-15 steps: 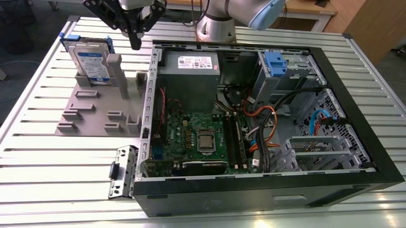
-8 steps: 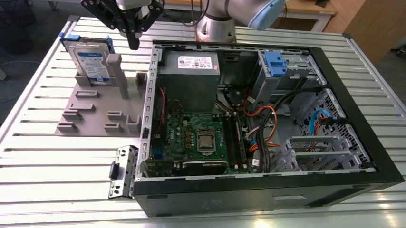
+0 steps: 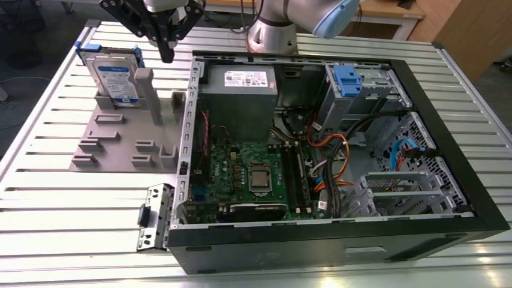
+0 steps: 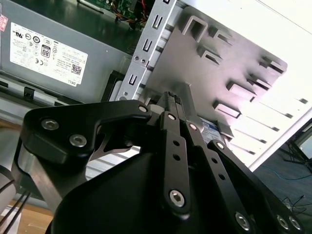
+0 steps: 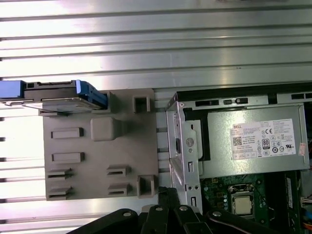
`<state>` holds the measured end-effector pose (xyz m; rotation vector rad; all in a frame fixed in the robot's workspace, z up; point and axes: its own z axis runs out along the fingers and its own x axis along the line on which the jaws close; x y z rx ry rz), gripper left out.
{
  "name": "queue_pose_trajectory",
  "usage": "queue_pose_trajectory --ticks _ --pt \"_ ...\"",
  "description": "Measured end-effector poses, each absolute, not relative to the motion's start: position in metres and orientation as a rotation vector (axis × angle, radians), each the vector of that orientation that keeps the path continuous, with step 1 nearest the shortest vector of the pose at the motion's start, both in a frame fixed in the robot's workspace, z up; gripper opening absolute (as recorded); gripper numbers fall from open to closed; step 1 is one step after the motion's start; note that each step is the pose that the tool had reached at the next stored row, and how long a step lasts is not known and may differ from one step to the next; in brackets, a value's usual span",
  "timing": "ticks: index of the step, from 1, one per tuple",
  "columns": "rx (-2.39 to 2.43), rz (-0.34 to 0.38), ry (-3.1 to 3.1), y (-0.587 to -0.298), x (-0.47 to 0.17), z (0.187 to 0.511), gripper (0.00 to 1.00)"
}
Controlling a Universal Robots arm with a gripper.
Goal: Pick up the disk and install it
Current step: 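Reach for the disk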
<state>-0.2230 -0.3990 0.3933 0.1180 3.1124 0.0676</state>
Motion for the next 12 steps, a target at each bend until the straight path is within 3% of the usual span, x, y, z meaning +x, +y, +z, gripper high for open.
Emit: queue_pose_trajectory --ticks 12 --pt "0.118 0.068 3.112 -0.399 -0.2274 0.3933 0.1"
